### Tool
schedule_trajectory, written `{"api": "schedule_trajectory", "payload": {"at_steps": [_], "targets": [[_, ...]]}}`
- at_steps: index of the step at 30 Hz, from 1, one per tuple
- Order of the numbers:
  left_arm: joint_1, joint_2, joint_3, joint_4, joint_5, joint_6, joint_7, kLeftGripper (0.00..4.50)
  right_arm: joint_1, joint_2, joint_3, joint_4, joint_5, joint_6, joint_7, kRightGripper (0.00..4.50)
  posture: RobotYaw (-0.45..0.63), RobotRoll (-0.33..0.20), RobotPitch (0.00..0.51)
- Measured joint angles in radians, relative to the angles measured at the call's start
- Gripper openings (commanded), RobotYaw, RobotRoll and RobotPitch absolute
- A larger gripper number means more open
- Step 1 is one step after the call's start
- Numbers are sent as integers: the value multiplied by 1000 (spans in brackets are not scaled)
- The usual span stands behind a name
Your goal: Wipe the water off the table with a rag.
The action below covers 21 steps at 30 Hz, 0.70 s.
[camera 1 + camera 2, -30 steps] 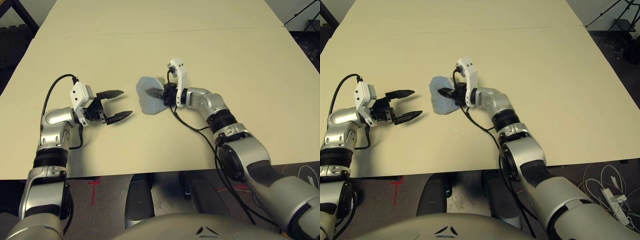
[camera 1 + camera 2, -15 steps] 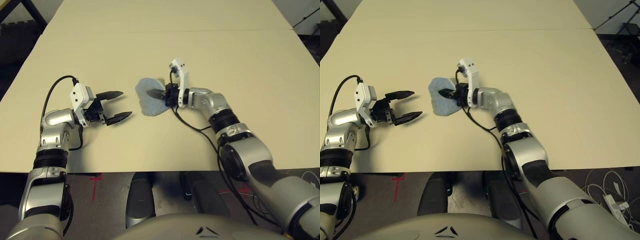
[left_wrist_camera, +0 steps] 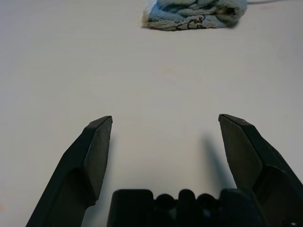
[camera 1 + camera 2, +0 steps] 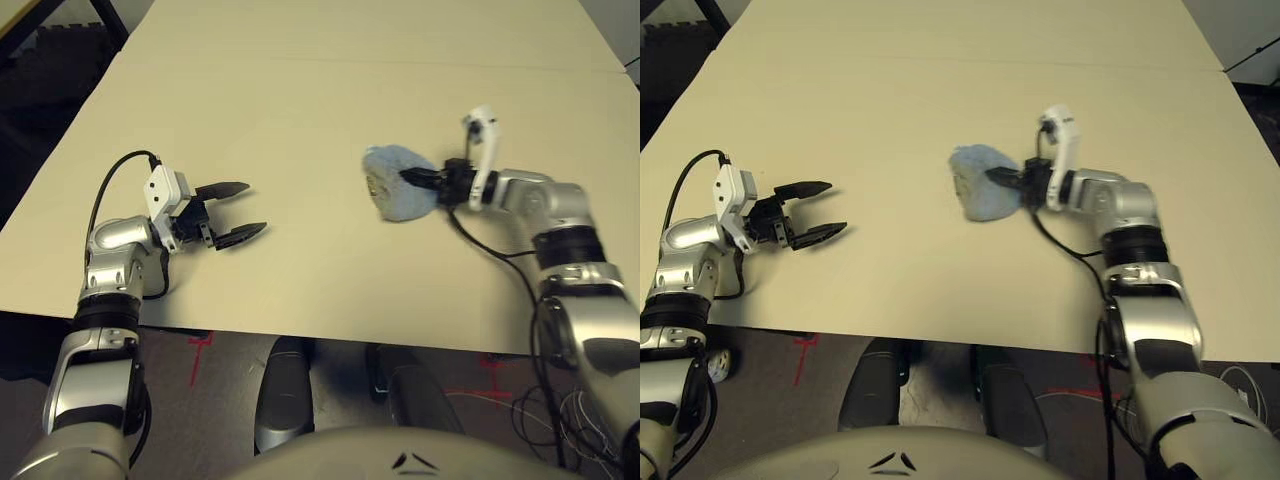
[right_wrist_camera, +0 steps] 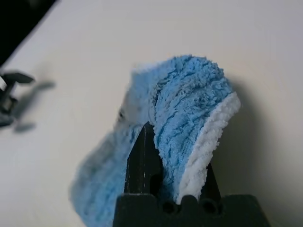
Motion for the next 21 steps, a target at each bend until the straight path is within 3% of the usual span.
{"api": "schedule_trajectory", "payload": {"at_steps": [6, 13, 21], "targets": [[-22, -13, -8, 13, 9, -11, -3, 4500, -35, -103, -100, -11, 63, 28, -31, 54, 113, 0, 215], [-32, -24, -9, 26, 13, -17, -9, 4500, -39, -253, -104, 48, 41, -18, -22, 54, 106, 0, 215], [-32, -24, -8, 35, 13, -17, -12, 4500, 44, -294, -93, 108, -6, -63, -19, 54, 105, 0, 212]]}}
